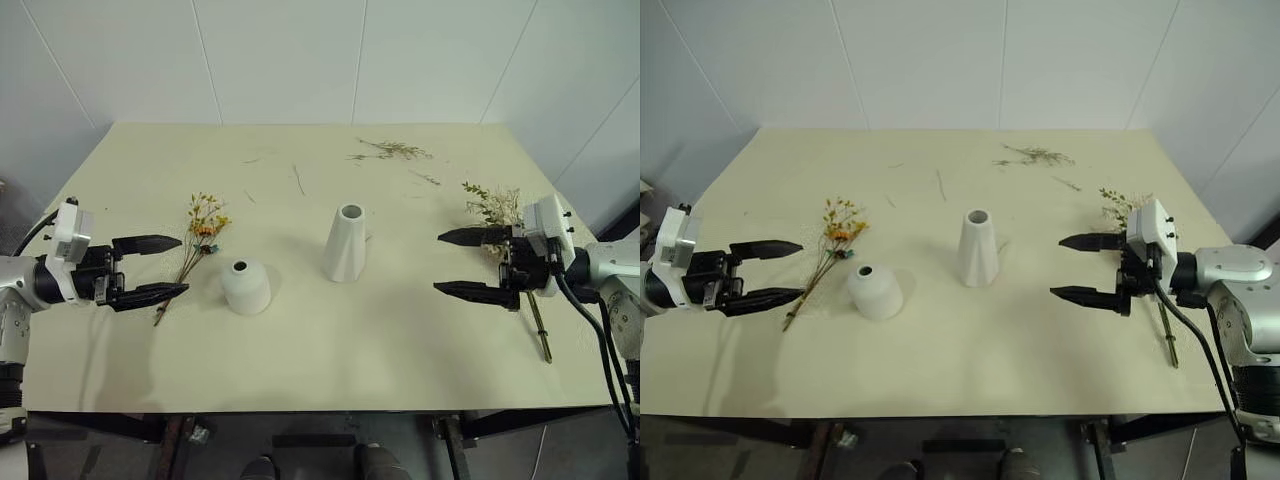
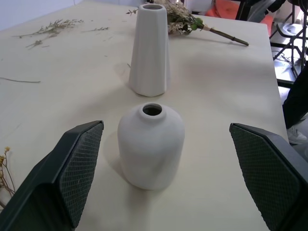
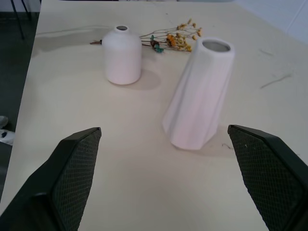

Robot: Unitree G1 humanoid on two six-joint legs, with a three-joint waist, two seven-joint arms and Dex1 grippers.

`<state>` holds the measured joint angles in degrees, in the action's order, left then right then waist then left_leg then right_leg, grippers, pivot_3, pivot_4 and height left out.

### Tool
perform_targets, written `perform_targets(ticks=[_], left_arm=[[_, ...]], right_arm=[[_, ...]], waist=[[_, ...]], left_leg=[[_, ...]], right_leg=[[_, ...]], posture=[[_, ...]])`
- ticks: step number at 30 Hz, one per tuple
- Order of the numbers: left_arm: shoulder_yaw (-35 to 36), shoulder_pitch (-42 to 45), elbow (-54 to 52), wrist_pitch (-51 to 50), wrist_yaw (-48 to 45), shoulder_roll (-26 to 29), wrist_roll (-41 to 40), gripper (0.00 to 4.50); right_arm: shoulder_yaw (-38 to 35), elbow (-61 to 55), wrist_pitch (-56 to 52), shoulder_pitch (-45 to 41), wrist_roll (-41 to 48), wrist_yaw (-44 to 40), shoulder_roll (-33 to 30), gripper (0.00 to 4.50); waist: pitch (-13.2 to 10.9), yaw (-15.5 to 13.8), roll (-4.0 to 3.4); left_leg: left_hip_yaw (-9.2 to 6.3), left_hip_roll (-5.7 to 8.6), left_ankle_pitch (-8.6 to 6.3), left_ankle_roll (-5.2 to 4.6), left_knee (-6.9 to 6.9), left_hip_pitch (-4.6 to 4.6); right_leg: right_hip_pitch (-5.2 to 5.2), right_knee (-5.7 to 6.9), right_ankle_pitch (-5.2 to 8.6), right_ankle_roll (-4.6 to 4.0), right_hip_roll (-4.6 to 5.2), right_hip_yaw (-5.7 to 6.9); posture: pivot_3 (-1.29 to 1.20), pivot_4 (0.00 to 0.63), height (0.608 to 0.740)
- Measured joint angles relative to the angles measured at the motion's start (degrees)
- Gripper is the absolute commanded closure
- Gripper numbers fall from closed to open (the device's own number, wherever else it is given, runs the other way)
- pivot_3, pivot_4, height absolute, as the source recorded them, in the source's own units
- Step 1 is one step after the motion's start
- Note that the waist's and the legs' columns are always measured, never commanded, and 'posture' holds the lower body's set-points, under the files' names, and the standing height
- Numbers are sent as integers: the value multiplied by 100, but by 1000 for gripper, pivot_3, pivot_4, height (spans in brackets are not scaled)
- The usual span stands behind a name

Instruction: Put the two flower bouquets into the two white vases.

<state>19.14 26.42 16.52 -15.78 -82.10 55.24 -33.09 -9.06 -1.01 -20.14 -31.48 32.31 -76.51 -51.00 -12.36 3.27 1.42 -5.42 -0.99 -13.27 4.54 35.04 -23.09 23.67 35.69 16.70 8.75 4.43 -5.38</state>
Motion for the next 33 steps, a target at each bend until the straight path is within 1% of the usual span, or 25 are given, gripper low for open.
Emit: perform_targets(ticks=[3,7,11,15,18,20,24,25,28,30,33], left_arm=[[29,0,1,2,2,6,1,0],[53,-16,28,24,72,21,31,0],[-23,-84,135,-313,397,343,319,0],[-525,347,364,-1072,1083,760,909,0],[-977,646,494,-1599,1185,979,1240,0],[-1379,1103,616,-1908,1327,939,1478,0],[-1876,1862,1091,-2467,1716,739,1920,0],[-2031,2077,1217,-2643,1803,629,2046,0],[-2704,2780,1584,-3047,2148,61,2576,0],[-3037,2972,1761,-3196,2265,-154,2850,0],[-3283,3141,2005,-3246,2263,-352,3084,0]], right_arm=[[1,-108,-5,-240,77,-4,1,41],[11,-94,-12,-168,85,-55,0,41],[114,-63,-65,-179,86,-102,8,41],[238,166,-24,-503,85,-252,80,41],[254,303,10,-791,89,-289,212,41],[250,327,4,-925,123,-253,369,41],[278,-5,-89,-898,233,-121,566,41],[258,-88,-172,-887,288,-74,561,41],[104,-204,-368,-950,538,54,559,41],[-12,-270,-383,-914,624,58,549,41],[-71,-382,-409,-732,700,97,541,41]], waist=[[0,-8,0],[0,-16,1],[0,-12,0],[0,5,0],[0,12,0],[0,3,0],[0,-19,0],[0,-22,0],[0,-96,1],[0,-101,3],[0,-52,3]], left_leg=[[-1,0,0,0,2,0],[-1,0,0,-1,1,-1],[-1,0,-1,-2,1,0],[0,1,1,-6,5,3],[-1,1,2,-6,4,4],[-7,0,2,-6,4,2],[-13,2,2,-6,4,-5],[-13,3,2,-6,3,-6],[-20,6,2,-6,10,-8],[-20,6,2,-6,8,-9],[-20,4,2,-6,2,-9]], right_leg=[[-1,1,0,0,0,0],[-1,-1,0,0,0,0],[0,1,0,0,0,0],[-1,9,-1,1,-1,-1],[1,14,0,-1,-4,-1],[2,18,0,-1,-9,0],[3,19,3,4,-9,0],[2,17,3,4,-10,0],[-2,17,3,8,-9,0],[-1,16,3,8,-10,0],[3,17,6,8,-10,1]], posture=[[0,150,740],[0,150,740],[0,150,740],[0,150,740],[0,150,740],[0,150,740],[0,150,740],[0,150,740],[0,150,740],[0,150,740],[0,150,740]])
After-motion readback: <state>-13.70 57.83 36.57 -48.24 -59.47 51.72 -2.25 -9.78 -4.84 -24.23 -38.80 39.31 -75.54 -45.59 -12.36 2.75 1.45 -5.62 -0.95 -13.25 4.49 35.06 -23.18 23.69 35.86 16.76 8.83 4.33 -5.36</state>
